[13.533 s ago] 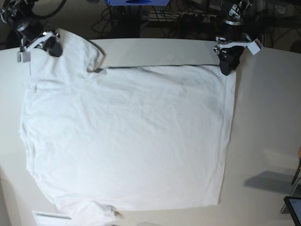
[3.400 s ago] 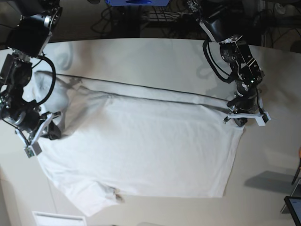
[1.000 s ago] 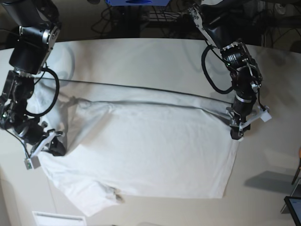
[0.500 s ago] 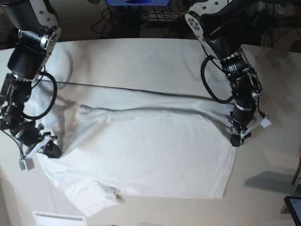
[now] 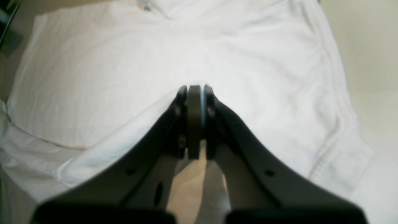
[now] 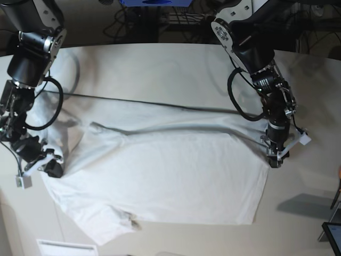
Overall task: Fold the T-shirt properly
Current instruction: 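Open both grippers to release the folded edge and raise them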
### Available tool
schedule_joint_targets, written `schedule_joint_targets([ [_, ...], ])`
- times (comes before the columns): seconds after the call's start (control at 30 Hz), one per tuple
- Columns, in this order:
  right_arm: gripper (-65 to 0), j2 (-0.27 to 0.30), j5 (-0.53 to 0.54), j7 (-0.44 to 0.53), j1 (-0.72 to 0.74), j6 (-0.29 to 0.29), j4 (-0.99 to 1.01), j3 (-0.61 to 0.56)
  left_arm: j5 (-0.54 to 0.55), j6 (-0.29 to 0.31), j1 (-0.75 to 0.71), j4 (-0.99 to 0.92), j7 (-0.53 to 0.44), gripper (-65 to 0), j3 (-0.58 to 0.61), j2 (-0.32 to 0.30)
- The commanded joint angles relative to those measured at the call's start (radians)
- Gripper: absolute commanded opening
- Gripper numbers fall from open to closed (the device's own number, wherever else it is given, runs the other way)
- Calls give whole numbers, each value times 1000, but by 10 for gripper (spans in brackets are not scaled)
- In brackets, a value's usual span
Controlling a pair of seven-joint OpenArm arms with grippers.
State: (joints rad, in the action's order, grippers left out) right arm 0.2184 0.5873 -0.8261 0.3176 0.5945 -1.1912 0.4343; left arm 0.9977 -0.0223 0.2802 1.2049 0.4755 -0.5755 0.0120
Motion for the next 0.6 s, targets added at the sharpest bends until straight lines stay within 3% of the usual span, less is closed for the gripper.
schedule_joint_targets([
  [0.0,-649,19,23,35,16,-2,-20,5,3,18,20,16,-18,-435,-4,-11],
  [0.2,-644,17,23,38,13,-5,-8,4,3,18,20,17,-19,-438,-4,-24],
  [0.27,-606,17,21,41,13,-6,-9,4,3,18,18,17,-19,-438,-5,-27],
  [0.33,-527,19,21,43,13,-6,-9,4,6,18,14,25,-19,-438,-5,-47],
  [0.47,-305,34,21,46,10,-14,-11,24,5,18,14,25,-19,-438,-2,-65],
  [0.57,-239,26,23,46,5,-86,-29,134,5,18,11,26,-19,-438,1,-82],
])
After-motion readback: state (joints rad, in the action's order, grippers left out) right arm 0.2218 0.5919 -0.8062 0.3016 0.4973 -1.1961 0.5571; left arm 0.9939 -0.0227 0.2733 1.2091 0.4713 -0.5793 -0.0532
